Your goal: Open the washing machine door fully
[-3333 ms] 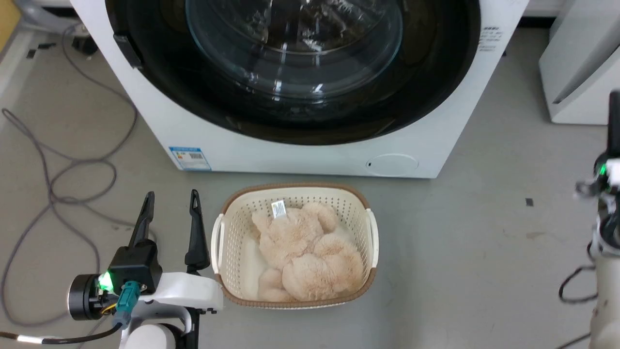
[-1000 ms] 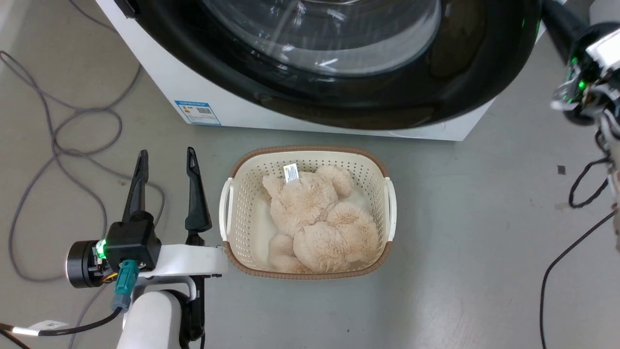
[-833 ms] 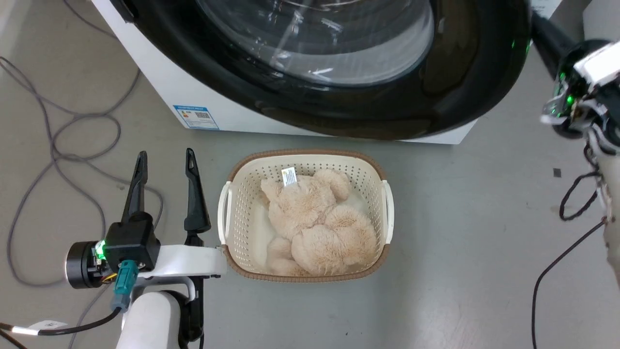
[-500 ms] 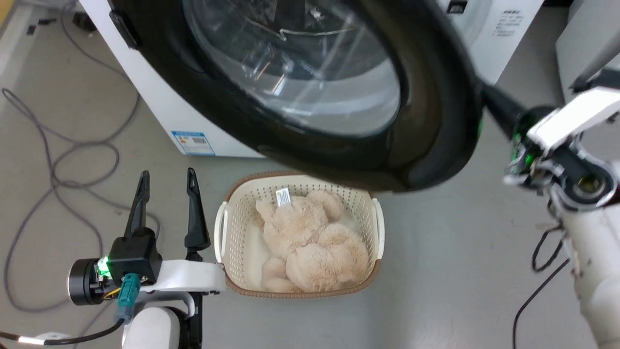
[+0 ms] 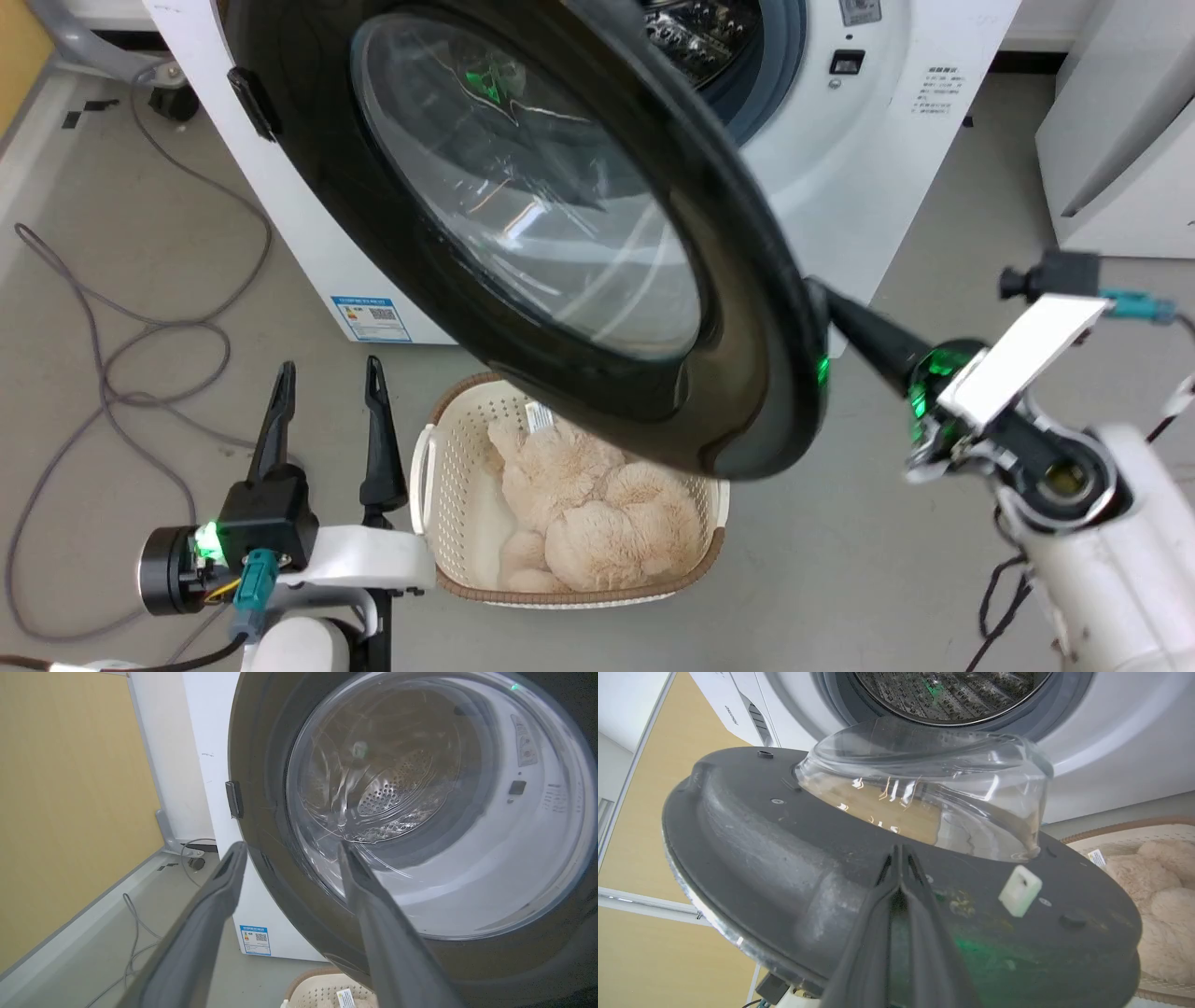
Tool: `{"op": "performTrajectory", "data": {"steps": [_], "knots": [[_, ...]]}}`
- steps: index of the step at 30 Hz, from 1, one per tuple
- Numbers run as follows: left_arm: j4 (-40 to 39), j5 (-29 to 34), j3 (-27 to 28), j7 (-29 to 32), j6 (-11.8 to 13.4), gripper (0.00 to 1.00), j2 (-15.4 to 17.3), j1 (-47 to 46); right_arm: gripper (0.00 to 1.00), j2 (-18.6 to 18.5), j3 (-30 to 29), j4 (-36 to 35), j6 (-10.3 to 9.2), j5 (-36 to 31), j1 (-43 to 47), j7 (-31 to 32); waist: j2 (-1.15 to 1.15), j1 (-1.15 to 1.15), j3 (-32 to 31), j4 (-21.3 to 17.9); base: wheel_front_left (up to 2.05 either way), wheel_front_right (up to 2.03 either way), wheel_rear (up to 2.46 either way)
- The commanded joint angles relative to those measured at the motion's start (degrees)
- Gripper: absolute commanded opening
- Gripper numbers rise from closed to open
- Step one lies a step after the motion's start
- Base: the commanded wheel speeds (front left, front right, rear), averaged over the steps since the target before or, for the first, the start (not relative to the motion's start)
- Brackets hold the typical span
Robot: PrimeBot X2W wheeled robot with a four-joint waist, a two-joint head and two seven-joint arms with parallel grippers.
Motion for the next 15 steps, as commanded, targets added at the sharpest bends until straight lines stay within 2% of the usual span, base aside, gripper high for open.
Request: {"op": "performTrajectory", "data": {"steps": [1, 15], "knots": [[0.13, 0.39, 0.19, -0.32, -0.05, 1.00, 0.06, 0.86, 0.00, 0.64, 0.39, -0.55, 0.07, 0.08, 1.12, 0.22, 0.00, 0.01, -0.18, 0.02, 0.00, 0.00, 0.00], [1.10, 0.27, -0.33, -0.32, -0.24, 1.00, 0.06, 2.46, 0.00, 3.93, 8.43, -9.82, 0.07, -1.49, 10.18, 1.91, 0.00, 0.01, -2.93, 0.33, 0.00, 0.00, 0.00]]}}
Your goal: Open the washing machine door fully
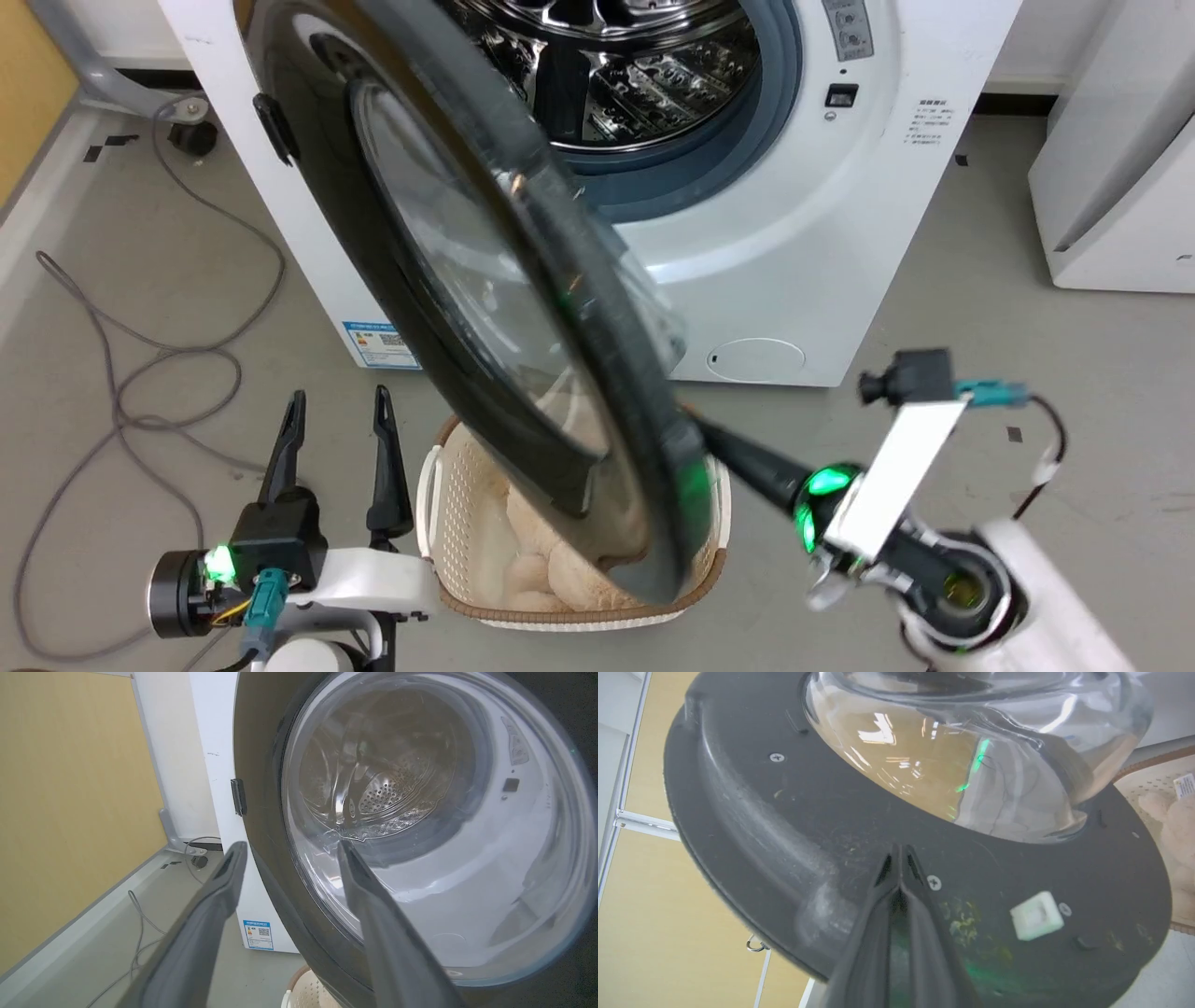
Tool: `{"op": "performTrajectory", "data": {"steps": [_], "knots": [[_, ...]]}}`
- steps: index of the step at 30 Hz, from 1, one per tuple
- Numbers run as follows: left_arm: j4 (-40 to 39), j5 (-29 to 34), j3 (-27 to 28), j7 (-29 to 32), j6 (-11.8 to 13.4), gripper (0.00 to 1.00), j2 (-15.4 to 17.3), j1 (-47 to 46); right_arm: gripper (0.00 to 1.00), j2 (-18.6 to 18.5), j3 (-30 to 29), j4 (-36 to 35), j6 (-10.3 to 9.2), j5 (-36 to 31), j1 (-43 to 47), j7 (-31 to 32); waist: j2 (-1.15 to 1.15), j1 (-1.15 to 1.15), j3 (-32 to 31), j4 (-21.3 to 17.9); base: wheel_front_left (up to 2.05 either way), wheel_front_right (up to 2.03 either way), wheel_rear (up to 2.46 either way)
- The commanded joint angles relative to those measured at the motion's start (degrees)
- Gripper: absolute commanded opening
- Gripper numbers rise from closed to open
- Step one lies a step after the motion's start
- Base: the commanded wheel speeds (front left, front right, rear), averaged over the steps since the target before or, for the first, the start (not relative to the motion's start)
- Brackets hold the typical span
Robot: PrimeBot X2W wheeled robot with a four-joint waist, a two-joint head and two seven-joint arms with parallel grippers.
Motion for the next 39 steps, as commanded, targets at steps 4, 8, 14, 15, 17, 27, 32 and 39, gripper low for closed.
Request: {"op": "performTrajectory", "data": {"steps": [4, 8, 14, 15, 17, 27, 32, 39], "knots": [[0.36, 0.04, -0.08, -0.32, -0.05, 1.00, 0.05, 0.80, 0.00, 0.99, 2.24, -1.12, 0.07, -0.65, 2.39, 0.41, 0.00, 0.00, -0.41, -0.04, 0.00, 0.00, 0.00], [0.60, 0.08, 0.06, -0.32, -0.13, 1.00, 0.05, 1.15, 0.00, 2.17, 5.21, -2.48, 0.07, -1.16, 3.82, 0.69, 0.00, 0.00, -0.91, -0.09, 0.00, 0.00, 0.00], [1.03, 0.10, 0.19, -0.32, -0.11, 1.00, 0.05, 1.94, 0.00, 2.87, 8.23, -3.97, 0.07, -1.50, 5.40, 0.42, 0.00, 0.00, -2.11, -0.14, 0.00, 0.00, 0.00], [1.08, 0.09, 0.20, -0.32, -0.06, 1.00, 0.05, 2.13, 0.00, 2.77, 8.33, -4.28, 0.07, -1.81, 5.62, -0.18, 0.00, 0.00, -2.33, -0.18, 0.00, 0.00, 0.00], [1.18, 0.05, 0.25, -0.32, -0.03, 1.00, 0.05, 2.50, 0.00, 2.57, 7.94, -4.72, 0.07, -1.93, 6.13, -1.64, 0.00, 0.00, -2.82, -0.27, 0.00, 0.00, 0.00], [1.58, 0.08, 0.75, -0.32, -0.38, 1.00, 0.05, 4.39, 0.00, -1.27, 3.20, -8.31, 0.07, -11.37, 7.73, -22.58, 0.00, 0.00, -5.05, -0.96, 0.00, 0.00, 0.00], [1.56, 0.13, 1.08, -0.32, -0.49, 1.00, 0.05, 4.77, 0.00, -5.22, 1.26, -8.93, 0.07, -18.90, 7.88, -36.89, 0.00, 0.00, -5.66, -1.18, 0.00, 0.00, 0.00], [1.39, 0.23, 1.82, -0.32, -0.39, 1.00, 0.05, 5.77, 0.00, -6.90, -8.74, -5.02, 0.07, -42.50, 8.49, -42.15, 0.00, 0.00, -6.42, -2.06, 0.00, 0.00, 0.00]]}}
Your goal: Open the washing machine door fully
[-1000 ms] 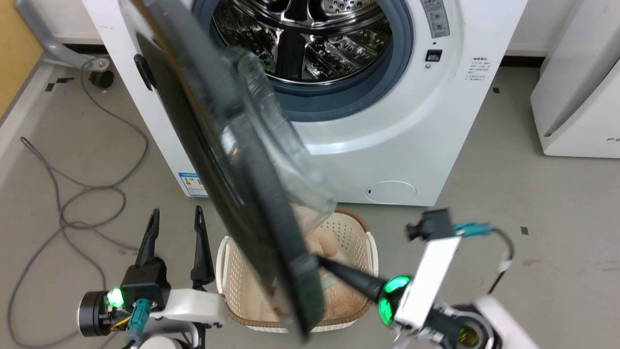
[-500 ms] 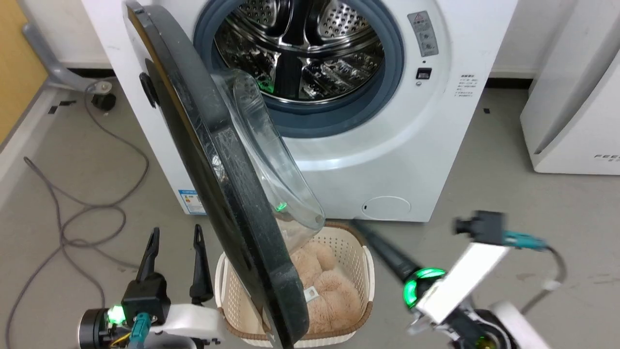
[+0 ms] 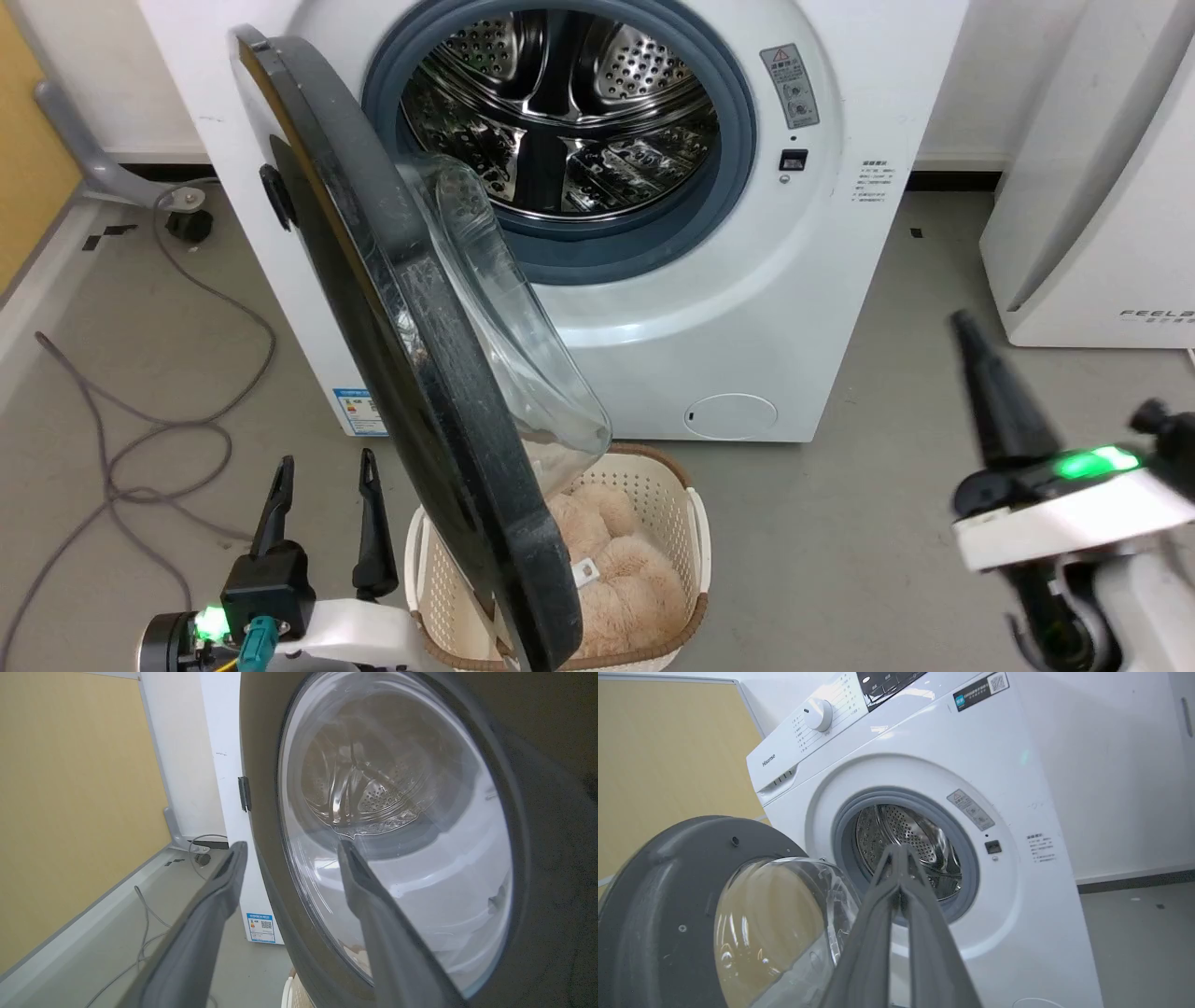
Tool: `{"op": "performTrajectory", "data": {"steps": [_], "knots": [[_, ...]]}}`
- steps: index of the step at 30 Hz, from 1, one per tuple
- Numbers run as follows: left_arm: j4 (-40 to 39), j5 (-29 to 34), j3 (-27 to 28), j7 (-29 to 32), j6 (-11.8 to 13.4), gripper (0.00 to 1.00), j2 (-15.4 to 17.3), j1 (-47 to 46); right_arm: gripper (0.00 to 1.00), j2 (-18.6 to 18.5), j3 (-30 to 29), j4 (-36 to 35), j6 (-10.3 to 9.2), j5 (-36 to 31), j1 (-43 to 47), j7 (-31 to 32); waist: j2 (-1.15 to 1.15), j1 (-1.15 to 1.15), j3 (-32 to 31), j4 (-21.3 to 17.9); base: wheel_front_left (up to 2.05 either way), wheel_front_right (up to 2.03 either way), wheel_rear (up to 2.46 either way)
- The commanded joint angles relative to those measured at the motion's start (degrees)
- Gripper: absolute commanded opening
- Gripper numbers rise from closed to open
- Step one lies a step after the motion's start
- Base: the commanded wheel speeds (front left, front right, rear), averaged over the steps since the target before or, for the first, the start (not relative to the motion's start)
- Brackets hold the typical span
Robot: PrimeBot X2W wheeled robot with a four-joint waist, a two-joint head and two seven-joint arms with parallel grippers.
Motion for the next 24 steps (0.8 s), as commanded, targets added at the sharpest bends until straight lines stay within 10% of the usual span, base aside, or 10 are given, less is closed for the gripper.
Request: {"op": "performTrajectory", "data": {"steps": [1, 9, 24], "knots": [[-0.04, 0.23, 0.19, -0.32, 0.07, 1.00, 0.06, 0.87, 0.00, 1.28, -2.46, -0.63, 0.06, -4.26, 1.24, -0.21, 0.00, 0.00, -0.04, -0.15, 0.00, 0.00, 0.00], [-0.22, 0.30, 0.42, -0.32, 0.03, 1.00, 0.06, 0.95, 0.00, 6.99, -14.84, -4.86, 0.06, -29.38, 7.04, -0.24, 0.00, 0.00, -0.06, -0.25, 0.00, 0.00, 0.00], [-0.02, 0.27, 0.47, -0.32, -0.12, 1.00, 0.06, 0.86, 0.00, 12.67, -16.45, -2.26, 0.06, -39.14, 16.94, -0.24, 0.00, 0.00, 0.10, 0.70, 0.00, 0.00, 0.00]]}}
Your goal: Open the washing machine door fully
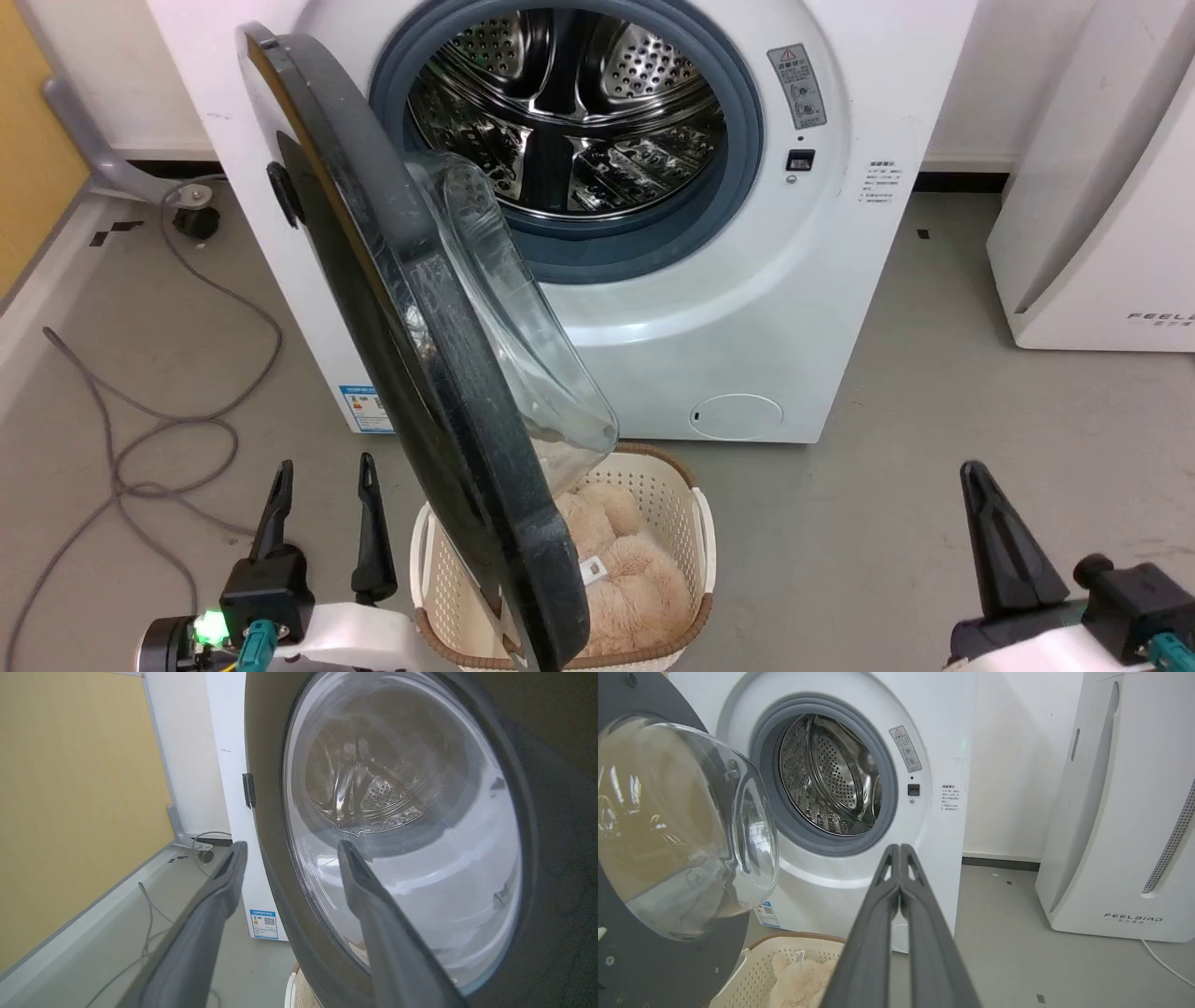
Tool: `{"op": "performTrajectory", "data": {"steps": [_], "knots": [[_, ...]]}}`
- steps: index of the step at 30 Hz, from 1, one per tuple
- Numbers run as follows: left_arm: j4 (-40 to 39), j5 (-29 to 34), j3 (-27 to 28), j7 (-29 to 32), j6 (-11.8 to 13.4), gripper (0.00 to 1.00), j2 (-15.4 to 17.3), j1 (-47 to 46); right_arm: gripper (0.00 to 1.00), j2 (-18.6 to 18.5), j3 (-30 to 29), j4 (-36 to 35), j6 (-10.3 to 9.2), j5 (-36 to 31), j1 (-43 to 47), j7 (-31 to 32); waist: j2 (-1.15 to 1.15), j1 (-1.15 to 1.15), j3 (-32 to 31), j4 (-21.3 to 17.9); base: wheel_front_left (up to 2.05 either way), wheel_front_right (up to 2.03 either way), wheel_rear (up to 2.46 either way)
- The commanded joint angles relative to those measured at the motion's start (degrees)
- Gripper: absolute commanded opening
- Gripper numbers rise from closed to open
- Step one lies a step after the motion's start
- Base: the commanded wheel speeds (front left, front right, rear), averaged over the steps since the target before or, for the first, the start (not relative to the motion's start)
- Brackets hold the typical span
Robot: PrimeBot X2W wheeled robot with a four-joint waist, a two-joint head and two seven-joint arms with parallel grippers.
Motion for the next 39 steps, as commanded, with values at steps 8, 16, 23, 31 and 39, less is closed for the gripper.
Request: {"op": "performTrajectory", "data": {"steps": [8, 16, 23, 31, 39], "knots": [[0.09, 0.22, 0.20, -0.30, -0.18, 1.00, 0.07, 0.58, 1.00, 1.61, -1.64, 1.91, 0.05, -0.75, 1.50, -0.22, 0.00, 0.00, -0.26, 0.24, 0.00, 0.00, 0.00], [-0.83, -0.23, 1.01, -0.30, -0.16, 0.56, 0.07, 0.08, 1.00, 2.14, -2.17, 1.44, 0.05, -2.43, 1.68, -0.22, 0.00, 0.00, -0.50, 0.45, 0.00, 0.00, 0.00], [-5.35, -0.10, 2.94, -0.30, -0.62, 0.00, 0.41, -1.95, 1.00, 2.31, -2.60, 0.66, 0.05, -3.31, 1.98, -0.23, 0.00, 0.00, -0.64, 0.76, 0.00, 0.00, 0.00], [-17.20, 1.44, 1.81, -0.30, -1.86, 0.00, 0.52, -5.10, 1.00, 2.35, -2.81, 0.09, 0.05, -2.25, 2.42, -0.23, 0.00, 0.00, -0.86, 0.83, 0.00, 0.00, 0.00], [-26.84, 2.55, -6.75, -0.30, -3.85, 0.00, 0.29, -6.94, 1.00, 2.36, -2.62, -0.25, 0.05, -1.66, 2.88, -0.23, 0.00, 0.00, -1.20, 0.70, 0.00, 0.00, 0.00]]}}
